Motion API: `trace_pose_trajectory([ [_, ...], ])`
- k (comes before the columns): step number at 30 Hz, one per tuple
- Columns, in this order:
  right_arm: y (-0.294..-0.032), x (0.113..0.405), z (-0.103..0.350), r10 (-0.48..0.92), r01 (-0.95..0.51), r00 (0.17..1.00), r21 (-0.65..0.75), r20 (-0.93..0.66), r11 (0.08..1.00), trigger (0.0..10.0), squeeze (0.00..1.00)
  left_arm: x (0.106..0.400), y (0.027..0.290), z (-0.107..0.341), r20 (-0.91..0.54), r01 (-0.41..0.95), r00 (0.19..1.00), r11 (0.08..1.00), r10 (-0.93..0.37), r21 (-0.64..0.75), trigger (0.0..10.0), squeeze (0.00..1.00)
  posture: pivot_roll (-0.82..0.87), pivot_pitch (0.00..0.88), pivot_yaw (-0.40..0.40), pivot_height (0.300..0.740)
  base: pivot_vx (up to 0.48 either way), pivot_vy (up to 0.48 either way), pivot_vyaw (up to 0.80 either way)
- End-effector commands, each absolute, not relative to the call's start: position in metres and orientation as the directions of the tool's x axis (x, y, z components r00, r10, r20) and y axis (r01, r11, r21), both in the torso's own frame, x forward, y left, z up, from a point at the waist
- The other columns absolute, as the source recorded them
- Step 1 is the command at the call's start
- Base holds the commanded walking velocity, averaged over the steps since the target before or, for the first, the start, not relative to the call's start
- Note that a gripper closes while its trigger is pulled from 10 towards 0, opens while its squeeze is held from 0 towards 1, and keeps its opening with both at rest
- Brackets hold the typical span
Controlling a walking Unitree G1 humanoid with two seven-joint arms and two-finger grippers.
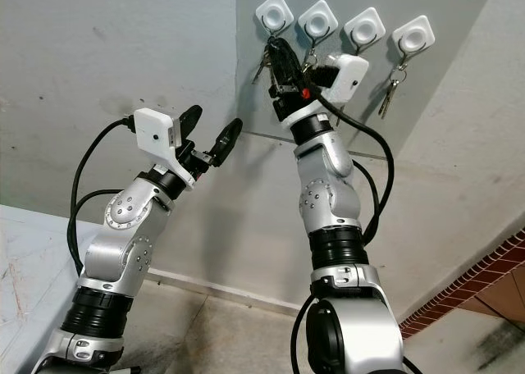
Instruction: Hang keys on a hook
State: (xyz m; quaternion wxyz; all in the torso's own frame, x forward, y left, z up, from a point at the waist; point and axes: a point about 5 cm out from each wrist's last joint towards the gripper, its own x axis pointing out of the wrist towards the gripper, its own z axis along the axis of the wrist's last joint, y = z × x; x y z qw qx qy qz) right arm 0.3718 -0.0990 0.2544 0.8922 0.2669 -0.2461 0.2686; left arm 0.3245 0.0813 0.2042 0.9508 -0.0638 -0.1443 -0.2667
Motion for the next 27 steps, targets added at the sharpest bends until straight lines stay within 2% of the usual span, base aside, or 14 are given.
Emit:
trace_pose_trajectory([
  [1, -0.1, 0.373, 0.259, 0.334, -0.619, 0.732, 0.376, 0.593, 0.69, 10.0, 0.0, 0.323, 0.08, 0.21, 0.322, 0.526, 0.811, 0.849, -0.488, -0.039, 10.0, 0.0, 0.03, 0.0, -0.043, 0.74, 0.0, 0.0, 0.0],
  [6, -0.099, 0.373, 0.255, 0.331, -0.622, 0.742, 0.415, 0.583, 0.664, 10.0, 0.0, 0.323, 0.08, 0.21, 0.321, 0.527, 0.812, 0.849, -0.488, -0.042, 10.0, 0.0, 0.03, 0.0, -0.041, 0.74, 0.0, 0.0, 0.0],
  [16, -0.089, 0.369, 0.256, 0.407, -0.684, 0.698, 0.38, 0.59, 0.623, 10.0, 0.0, 0.323, 0.081, 0.211, 0.321, 0.524, 0.814, 0.85, -0.484, -0.047, 10.0, 0.0, 0.03, 0.0, -0.039, 0.74, 0.0, 0.0, 0.0],
  [27, -0.092, 0.371, 0.261, 0.363, -0.666, 0.711, 0.409, 0.602, 0.624, 10.0, 0.0, 0.322, 0.08, 0.211, 0.321, 0.524, 0.815, 0.85, -0.483, -0.053, 10.0, 0.0, 0.03, 0.0, -0.04, 0.74, 0.0, 0.0, 0.0],
])
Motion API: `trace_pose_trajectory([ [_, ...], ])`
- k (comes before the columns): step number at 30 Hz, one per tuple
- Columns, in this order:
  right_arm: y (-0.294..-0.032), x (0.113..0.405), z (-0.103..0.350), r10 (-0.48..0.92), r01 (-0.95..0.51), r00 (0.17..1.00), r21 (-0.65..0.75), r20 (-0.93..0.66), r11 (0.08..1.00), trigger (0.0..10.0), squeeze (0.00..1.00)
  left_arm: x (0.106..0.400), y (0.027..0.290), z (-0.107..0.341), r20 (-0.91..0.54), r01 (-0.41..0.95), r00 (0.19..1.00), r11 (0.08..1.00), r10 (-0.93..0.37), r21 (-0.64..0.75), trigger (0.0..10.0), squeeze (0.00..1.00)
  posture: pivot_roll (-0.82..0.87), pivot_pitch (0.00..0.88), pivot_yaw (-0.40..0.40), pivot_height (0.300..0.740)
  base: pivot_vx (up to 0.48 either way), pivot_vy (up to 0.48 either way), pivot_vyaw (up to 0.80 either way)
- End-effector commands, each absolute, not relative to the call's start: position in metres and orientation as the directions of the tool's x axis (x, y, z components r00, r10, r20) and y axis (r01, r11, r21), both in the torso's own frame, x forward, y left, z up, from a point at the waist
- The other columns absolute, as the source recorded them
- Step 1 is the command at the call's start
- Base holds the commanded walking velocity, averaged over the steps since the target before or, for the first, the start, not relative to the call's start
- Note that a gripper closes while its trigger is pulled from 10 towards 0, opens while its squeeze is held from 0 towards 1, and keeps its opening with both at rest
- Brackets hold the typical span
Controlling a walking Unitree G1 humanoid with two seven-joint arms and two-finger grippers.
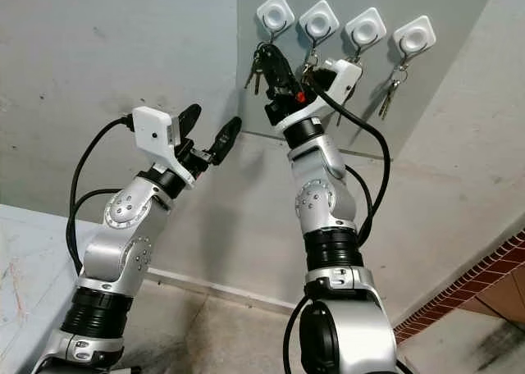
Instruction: Hang keys on a hook
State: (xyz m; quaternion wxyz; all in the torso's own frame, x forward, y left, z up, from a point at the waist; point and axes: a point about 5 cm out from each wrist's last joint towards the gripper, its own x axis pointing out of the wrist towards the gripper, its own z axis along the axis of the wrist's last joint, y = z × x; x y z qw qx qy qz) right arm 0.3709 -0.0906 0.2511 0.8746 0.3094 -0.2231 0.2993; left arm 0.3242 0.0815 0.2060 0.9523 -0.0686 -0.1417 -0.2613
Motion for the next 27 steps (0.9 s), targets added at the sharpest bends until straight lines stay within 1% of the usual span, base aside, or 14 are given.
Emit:
trace_pose_trajectory([
  [1, -0.0922, 0.3719, 0.261, 0.358, -0.663, 0.713, 0.415, 0.602, 0.622, 10.0, 0.0, 0.3222, 0.0804, 0.2113, 0.321, 0.525, 0.815, 0.85, -0.483, -0.053, 10.0, 0.0, 0.03, 0.0, -0.04, 0.74, 0.0, 0.0, 0.0],
  [11, -0.0949, 0.3748, 0.2634, 0.328, -0.649, 0.727, 0.446, 0.604, 0.616, 10.0, 0.0, 0.3227, 0.0802, 0.2115, 0.32, 0.524, 0.815, 0.85, -0.483, -0.054, 10.0, 0.0, 0.03, 0.0, -0.037, 0.74, 0.0, 0.0, 0.0],
  [17, -0.0946, 0.3764, 0.2623, 0.313, -0.647, 0.738, 0.498, 0.597, 0.577, 10.0, 0.0, 0.3228, 0.0797, 0.2119, 0.321, 0.526, 0.814, 0.849, -0.483, -0.057, 10.0, 0.0, 0.03, 0.0, -0.037, 0.74, 0.0, 0.0, 0.0],
  [27, -0.0943, 0.3784, 0.2603, 0.311, -0.646, 0.747, 0.53, 0.588, 0.55, 10.0, 0.0, 0.3228, 0.0797, 0.213, 0.325, 0.524, 0.815, 0.85, -0.48, -0.058, 10.0, 0.0, 0.03, 0.0, -0.041, 0.74, 0.0, 0.0, 0.0],
])
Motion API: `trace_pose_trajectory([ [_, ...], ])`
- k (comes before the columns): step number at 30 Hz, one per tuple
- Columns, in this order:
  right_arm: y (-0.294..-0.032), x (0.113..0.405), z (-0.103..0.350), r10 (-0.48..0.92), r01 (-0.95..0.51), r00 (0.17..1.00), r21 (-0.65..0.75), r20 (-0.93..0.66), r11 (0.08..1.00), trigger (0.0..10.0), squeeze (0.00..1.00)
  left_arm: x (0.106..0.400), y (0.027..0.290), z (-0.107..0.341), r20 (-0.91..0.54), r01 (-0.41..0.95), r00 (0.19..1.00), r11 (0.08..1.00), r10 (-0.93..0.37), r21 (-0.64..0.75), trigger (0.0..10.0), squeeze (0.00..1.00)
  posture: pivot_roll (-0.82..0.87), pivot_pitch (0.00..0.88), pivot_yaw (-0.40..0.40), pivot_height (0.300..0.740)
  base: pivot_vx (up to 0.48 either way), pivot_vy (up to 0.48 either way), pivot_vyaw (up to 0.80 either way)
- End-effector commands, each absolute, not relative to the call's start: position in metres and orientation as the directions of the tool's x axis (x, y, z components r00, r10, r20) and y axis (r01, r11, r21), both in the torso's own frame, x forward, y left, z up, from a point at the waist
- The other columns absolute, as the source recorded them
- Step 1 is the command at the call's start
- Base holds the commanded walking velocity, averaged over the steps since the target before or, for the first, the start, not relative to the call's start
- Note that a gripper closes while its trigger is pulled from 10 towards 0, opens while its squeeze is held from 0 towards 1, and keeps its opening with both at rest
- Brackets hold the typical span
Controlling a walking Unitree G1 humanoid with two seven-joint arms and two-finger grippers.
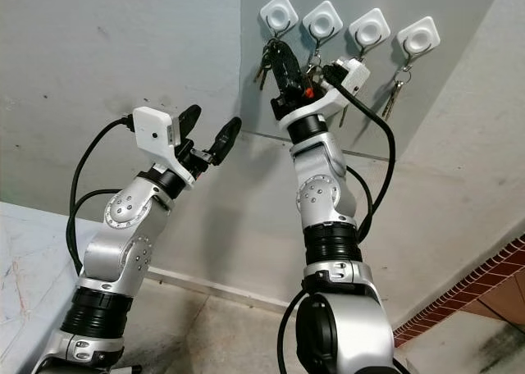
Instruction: Hang keys on a hook
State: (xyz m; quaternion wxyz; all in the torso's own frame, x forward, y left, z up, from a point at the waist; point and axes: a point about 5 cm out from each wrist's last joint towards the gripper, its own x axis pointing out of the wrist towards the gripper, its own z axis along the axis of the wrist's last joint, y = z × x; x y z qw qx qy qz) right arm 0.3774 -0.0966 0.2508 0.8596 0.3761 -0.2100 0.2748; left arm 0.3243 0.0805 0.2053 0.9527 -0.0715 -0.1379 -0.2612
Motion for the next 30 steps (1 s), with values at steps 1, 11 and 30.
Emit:
trace_pose_trajectory([
  [1, -0.094, 0.379, 0.26, 0.306, -0.644, 0.749, 0.541, 0.587, 0.541, 10.0, 0.0, 0.323, 0.08, 0.213, 0.326, 0.524, 0.814, 0.85, -0.48, -0.058, 10.0, 0.0, 0.03, 0.0, -0.041, 0.74, 0.0, 0.0, 0.0],
  [11, -0.097, 0.38, 0.256, 0.272, -0.627, 0.773, 0.619, 0.574, 0.474, 10.0, 0.0, 0.322, 0.079, 0.213, 0.326, 0.526, 0.814, 0.848, -0.481, -0.06, 10.0, 0.0, 0.03, 0.0, -0.045, 0.74, 0.0, 0.0, 0.0],
  [30, -0.099, 0.378, 0.234, 0.251, -0.575, 0.817, 0.707, 0.519, 0.411, 10.0, 0.23, 0.321, 0.077, 0.213, 0.33, 0.528, 0.812, 0.847, -0.481, -0.063, 10.0, 0.0, 0.04, 0.0, -0.046, 0.74, 0.0, 0.0, 0.0],
])
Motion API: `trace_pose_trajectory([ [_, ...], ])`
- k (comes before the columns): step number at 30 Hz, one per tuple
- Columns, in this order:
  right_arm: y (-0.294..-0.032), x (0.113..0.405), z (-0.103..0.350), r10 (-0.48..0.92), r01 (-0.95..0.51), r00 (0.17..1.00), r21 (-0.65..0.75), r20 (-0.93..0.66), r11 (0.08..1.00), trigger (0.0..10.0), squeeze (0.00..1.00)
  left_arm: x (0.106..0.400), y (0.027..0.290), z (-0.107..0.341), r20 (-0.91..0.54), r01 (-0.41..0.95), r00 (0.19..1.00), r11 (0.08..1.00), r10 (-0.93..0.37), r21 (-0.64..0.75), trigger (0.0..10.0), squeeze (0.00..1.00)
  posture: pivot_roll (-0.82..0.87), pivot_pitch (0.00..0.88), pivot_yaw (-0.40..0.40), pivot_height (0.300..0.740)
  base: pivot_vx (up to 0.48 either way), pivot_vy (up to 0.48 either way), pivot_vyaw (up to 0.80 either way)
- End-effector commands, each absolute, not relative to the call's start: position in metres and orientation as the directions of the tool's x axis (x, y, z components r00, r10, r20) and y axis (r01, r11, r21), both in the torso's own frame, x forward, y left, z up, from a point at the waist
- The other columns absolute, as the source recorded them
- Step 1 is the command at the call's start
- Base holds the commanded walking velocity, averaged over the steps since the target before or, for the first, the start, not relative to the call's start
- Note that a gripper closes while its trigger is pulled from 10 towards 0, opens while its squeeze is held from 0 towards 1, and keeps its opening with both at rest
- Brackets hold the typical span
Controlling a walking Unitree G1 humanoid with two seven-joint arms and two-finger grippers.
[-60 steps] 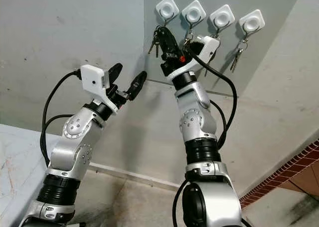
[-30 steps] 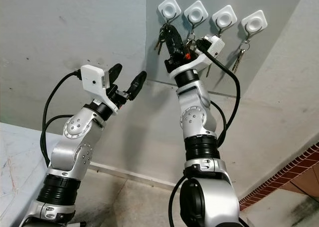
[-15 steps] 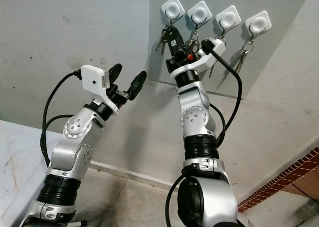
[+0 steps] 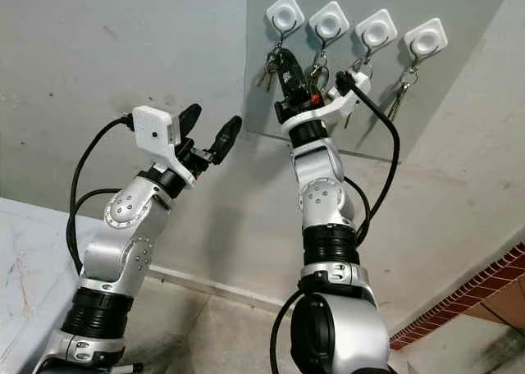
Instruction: Hang keys on a hook
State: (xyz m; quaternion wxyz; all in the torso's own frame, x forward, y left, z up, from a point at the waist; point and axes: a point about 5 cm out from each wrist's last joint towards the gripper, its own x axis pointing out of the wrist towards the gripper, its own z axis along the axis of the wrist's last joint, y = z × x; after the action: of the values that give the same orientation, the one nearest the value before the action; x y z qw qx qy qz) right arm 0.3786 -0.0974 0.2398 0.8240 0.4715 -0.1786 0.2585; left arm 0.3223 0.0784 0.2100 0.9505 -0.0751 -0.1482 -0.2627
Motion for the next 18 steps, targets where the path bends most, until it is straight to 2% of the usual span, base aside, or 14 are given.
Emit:
trace_pose_trajectory([
  [1, -0.0986, 0.3782, 0.2327, 0.249, -0.571, 0.82, 0.711, 0.515, 0.409, 10.0, 0.37, 0.3207, 0.077, 0.2133, 0.33, 0.527, 0.813, 0.848, -0.481, -0.063, 10.0, 0.0, 0.04, 0.0, -0.046, 0.74, 0.0, 0.0, 0.0],
  [3, -0.0984, 0.3777, 0.2309, 0.249, -0.567, 0.823, 0.714, 0.511, 0.411, 10.0, 0.38, 0.3204, 0.0773, 0.2134, 0.33, 0.526, 0.813, 0.848, -0.479, -0.063, 10.0, 0.0, 0.04, 0.0, -0.046, 0.74, 0.0, 0.0, 0.0],
  [4, -0.0983, 0.3775, 0.2306, 0.249, -0.567, 0.823, 0.714, 0.51, 0.411, 10.0, 0.82, 0.3204, 0.0774, 0.2134, 0.33, 0.526, 0.813, 0.848, -0.479, -0.063, 10.0, 0.0, 0.04, 0.0, -0.046, 0.74, 0.0, 0.0, 0.0],
  [5, -0.0984, 0.3773, 0.2297, 0.249, -0.565, 0.824, 0.714, 0.509, 0.413, 10.0, 1.0, 0.3208, 0.0778, 0.2131, 0.329, 0.523, 0.816, 0.85, -0.476, -0.066, 10.0, 0.0, 0.04, 0.0, -0.047, 0.74, 0.0, 0.0, 0.0],
  [8, -0.0988, 0.3765, 0.2294, 0.247, -0.566, 0.824, 0.71, 0.51, 0.419, 10.0, 1.0, 0.3206, 0.0784, 0.2131, 0.329, 0.519, 0.818, 0.852, -0.473, -0.066, 10.0, 0.0, 0.04, 0.0, -0.047, 0.74, 0.0, 0.0, 0.0],
  [13, -0.1009, 0.3757, 0.2284, 0.241, -0.561, 0.824, 0.676, 0.513, 0.479, 10.0, 1.0, 0.321, 0.0805, 0.2124, 0.328, 0.502, 0.828, 0.862, -0.455, -0.069, 10.0, 0.0, 0.04, 0.0, -0.047, 0.74, 0.0, 0.0, 0.0],
  [15, -0.101, 0.3748, 0.2284, 0.244, -0.563, 0.819, 0.648, 0.519, 0.513, 10.0, 1.0, 0.3209, 0.0816, 0.2121, 0.328, 0.493, 0.833, 0.867, -0.446, -0.07, 10.0, 0.0, 0.04, 0.0, -0.045, 0.74, 0.0, 0.0, 0.0],
  [16, -0.1005, 0.3736, 0.2261, 0.254, -0.552, 0.819, 0.587, 0.514, 0.593, 10.0, 1.0, 0.3217, 0.0833, 0.2103, 0.324, 0.476, 0.844, 0.876, -0.428, -0.083, 10.0, 0.0, 0.03, 0.0, -0.041, 0.74, 0.0, 0.0, 0.0],
  [18, -0.0991, 0.3724, 0.2229, 0.262, -0.544, 0.821, 0.558, 0.507, 0.626, 10.0, 1.0, 0.3226, 0.0847, 0.2079, 0.321, 0.46, 0.852, 0.884, -0.412, -0.086, 10.0, 0.0, 0.03, 0.0, -0.041, 0.74, 0.0, 0.0, 0.0],
])
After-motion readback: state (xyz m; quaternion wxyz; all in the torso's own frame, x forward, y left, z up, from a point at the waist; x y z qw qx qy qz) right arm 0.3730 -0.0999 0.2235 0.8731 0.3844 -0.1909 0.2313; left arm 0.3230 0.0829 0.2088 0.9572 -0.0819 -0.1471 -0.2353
